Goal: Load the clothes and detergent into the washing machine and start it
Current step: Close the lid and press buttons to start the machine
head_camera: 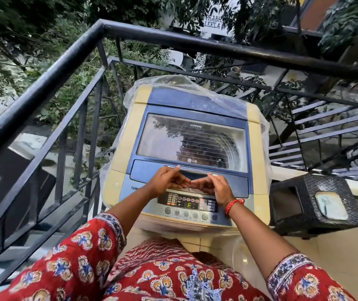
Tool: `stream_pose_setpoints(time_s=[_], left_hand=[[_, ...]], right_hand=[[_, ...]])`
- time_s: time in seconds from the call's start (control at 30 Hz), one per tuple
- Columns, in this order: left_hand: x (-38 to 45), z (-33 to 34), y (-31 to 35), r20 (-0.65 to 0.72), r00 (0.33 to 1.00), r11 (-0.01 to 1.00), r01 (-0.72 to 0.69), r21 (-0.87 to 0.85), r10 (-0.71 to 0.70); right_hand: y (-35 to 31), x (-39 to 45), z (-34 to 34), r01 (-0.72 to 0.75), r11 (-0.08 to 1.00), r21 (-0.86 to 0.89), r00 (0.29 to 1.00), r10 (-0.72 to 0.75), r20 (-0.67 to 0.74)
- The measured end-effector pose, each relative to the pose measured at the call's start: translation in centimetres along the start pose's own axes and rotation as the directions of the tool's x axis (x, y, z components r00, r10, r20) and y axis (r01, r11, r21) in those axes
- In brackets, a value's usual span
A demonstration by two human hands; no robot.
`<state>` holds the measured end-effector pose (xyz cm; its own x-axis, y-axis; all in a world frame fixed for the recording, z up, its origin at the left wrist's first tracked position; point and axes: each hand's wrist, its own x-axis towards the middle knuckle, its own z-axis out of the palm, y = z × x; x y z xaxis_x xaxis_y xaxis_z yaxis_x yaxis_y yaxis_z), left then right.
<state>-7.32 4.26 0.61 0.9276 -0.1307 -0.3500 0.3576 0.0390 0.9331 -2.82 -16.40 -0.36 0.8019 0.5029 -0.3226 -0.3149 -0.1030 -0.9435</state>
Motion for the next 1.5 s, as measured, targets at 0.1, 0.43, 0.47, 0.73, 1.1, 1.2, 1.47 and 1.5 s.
stream_pose_setpoints(time_s=[0.1,0.43,0.47,0.73,1.1,1.2,1.47,1.5], left_hand=[[0.24,-0.03,-0.19,0.014,1.000,1.000,-0.012,0.007,0.012],[0.20,-0.13,-0.58,0.028,0.999,0.997,-0.035,0.067,0.034],[0.17,-0.12,-0.53,0.028,0.999,0.997,-0.036,0.066,0.034],[0.15,0.08,-0.30,0.039,0.999,1.000,-0.004,0.021,0.003],[0.07,0.15,-0.27,0.035,0.999,1.000,0.004,0.003,-0.004],[0.06,0.19,-0.19,0.033,0.999,1.000,-0.005,0.006,0.005],[-0.01,0.23,-0.11,0.032,0.999,1.000,-0.006,0.014,0.005],[-0.03,0.23,-0.09,0.032,0.999,1.000,-0.007,0.016,0.006]], right_hand=[[-0.15,-0.03,-0.25,0.017,0.999,-0.036,1.000,-0.016,0.023],[-0.01,0.09,-0.59,0.028,0.999,-0.042,0.998,-0.026,0.058],[-0.04,0.10,-0.56,0.033,0.999,-0.035,0.998,-0.031,0.060],[0.24,0.27,-0.54,0.026,1.000,-0.016,0.998,-0.025,0.063],[-0.04,0.00,-0.17,0.014,1.000,-0.003,0.999,-0.014,0.040],[-0.11,-0.07,-0.16,0.021,1.000,-0.004,0.999,-0.021,0.037],[-0.17,-0.15,-0.17,0.018,0.999,-0.029,0.999,-0.017,0.036],[-0.16,-0.16,-0.14,0.020,0.999,-0.026,0.999,-0.019,0.034]])
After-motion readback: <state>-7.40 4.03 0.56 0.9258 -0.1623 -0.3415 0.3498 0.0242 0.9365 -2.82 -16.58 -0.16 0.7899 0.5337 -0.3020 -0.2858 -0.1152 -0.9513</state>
